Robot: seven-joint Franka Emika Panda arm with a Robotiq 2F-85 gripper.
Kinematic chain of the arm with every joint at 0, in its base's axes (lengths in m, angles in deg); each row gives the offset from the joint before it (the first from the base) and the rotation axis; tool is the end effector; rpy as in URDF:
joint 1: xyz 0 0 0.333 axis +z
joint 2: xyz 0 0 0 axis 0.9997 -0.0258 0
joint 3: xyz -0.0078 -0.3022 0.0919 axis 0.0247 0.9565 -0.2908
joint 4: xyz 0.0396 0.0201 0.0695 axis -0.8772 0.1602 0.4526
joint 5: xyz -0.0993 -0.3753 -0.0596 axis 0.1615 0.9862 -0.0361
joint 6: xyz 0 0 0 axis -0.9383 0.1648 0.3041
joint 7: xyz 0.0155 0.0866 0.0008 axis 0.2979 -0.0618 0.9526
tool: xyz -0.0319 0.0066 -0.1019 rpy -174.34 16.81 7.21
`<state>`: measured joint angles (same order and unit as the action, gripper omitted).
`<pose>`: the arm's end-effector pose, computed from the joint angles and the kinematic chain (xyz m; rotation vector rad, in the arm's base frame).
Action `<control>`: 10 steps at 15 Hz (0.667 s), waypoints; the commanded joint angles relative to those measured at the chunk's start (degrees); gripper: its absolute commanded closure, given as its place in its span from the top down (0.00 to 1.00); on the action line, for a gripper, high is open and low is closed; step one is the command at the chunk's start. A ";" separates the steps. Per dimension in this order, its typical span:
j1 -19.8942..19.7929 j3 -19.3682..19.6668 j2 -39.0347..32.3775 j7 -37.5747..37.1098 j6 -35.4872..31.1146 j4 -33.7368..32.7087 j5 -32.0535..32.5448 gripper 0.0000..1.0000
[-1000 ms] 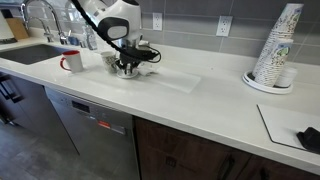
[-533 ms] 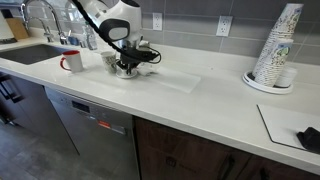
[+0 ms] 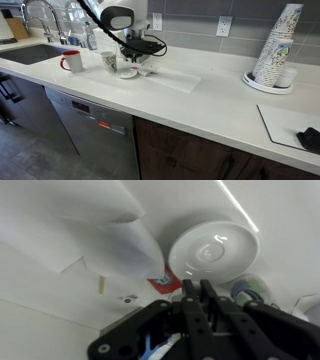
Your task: Put the teacup on the front right corner of the paper towel
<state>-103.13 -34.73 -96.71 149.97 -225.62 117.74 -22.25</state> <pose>0.6687 -0.1001 0.3582 -2.6482 -1.1259 -0.6968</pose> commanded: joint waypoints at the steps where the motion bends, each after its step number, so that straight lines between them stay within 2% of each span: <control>1: -3.06 1.18 0.44 -1.03 0.55 -2.67 -5.03 0.03; 7: -5.17 7.66 -3.95 -14.00 -1.78 -8.48 -3.60 0.03; 10: -4.85 9.86 -7.05 -20.55 -7.73 -10.79 -0.71 0.03</control>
<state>-108.52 -26.31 -99.76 135.82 -228.27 110.48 -25.54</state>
